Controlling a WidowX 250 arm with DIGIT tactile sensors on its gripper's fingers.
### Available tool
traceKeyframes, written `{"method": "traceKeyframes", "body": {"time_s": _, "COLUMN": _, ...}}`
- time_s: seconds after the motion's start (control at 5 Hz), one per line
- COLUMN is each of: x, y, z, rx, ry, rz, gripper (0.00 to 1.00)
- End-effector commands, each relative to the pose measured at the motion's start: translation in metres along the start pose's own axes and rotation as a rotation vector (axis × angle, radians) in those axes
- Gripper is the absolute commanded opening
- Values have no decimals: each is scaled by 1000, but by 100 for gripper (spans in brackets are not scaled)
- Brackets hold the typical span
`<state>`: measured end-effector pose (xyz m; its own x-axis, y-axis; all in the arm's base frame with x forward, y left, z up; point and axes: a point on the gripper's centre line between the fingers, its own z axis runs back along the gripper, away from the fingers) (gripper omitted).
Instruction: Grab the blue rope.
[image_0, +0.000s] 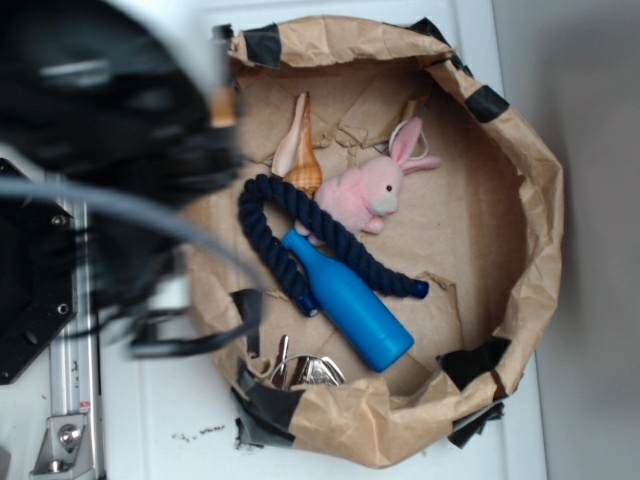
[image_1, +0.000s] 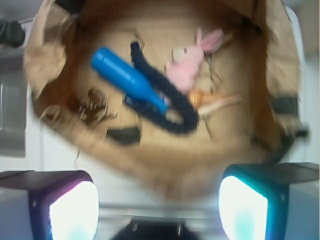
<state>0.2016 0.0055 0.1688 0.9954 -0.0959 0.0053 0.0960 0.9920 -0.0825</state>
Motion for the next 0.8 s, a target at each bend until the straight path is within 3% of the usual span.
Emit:
{"method": "traceKeyframes", "body": {"time_s": 0.0, "x": 32, "y": 10, "z": -75, "rx": 5, "ry": 43, "rz": -224, "gripper": 100}}
{"method": "traceKeyframes", "body": {"time_s": 0.2, "x": 35, "y": -9, "z": -103, "rx": 80, "ry": 104, "rz": -404, "gripper": 100}}
{"method": "traceKeyframes", "body": {"time_s": 0.4, "x": 43, "y": -6, "z": -117, "rx": 93, "ry": 169, "rz": -444, "gripper": 100}}
{"method": "traceKeyframes", "body": {"time_s": 0.6, "x": 54, "y": 3, "z": -127, "rx": 63, "ry": 201, "rz": -433, "gripper": 100}}
